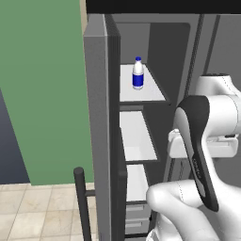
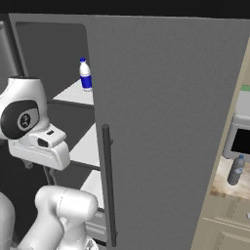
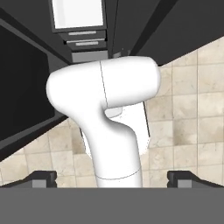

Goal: Take the bottled waters from the counter and place them in the freezer to freeze. Close the freezer door after placing the bottles.

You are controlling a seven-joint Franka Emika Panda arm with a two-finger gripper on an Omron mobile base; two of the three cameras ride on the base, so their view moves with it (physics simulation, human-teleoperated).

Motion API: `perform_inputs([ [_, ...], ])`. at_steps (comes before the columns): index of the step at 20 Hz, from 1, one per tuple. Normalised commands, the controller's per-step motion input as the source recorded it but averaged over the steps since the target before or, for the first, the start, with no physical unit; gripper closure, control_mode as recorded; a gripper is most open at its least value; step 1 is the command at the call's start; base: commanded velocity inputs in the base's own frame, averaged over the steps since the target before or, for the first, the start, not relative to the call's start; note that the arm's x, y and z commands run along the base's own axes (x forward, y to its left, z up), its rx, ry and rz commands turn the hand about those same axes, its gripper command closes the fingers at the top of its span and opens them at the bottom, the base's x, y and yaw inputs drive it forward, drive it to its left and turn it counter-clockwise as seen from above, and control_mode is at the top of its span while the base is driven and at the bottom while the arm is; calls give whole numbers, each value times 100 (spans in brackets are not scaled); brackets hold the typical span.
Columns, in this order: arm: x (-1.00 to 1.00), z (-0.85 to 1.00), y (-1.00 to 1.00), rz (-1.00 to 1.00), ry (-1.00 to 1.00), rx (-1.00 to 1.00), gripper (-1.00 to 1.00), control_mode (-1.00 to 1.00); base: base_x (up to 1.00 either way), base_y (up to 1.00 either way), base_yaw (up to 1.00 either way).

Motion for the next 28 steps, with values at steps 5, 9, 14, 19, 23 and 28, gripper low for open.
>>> perform_inputs([
  [5,0,-1,0,0,0,0,-100,-100,0,0,0],
  [9,0,0,0,0,0,0,-100,-100,0,0,0],
  [14,0,0,0,0,0,0,-100,-100,0,0,0],
  [19,-1,0,0,0,0,0,-100,-100,0,0,0],
  [23,-7,0,-1,0,0,0,-100,100,-10,-5,-1],
  [28,0,0,0,0,0,0,-100,100,-10,-12,-2],
])
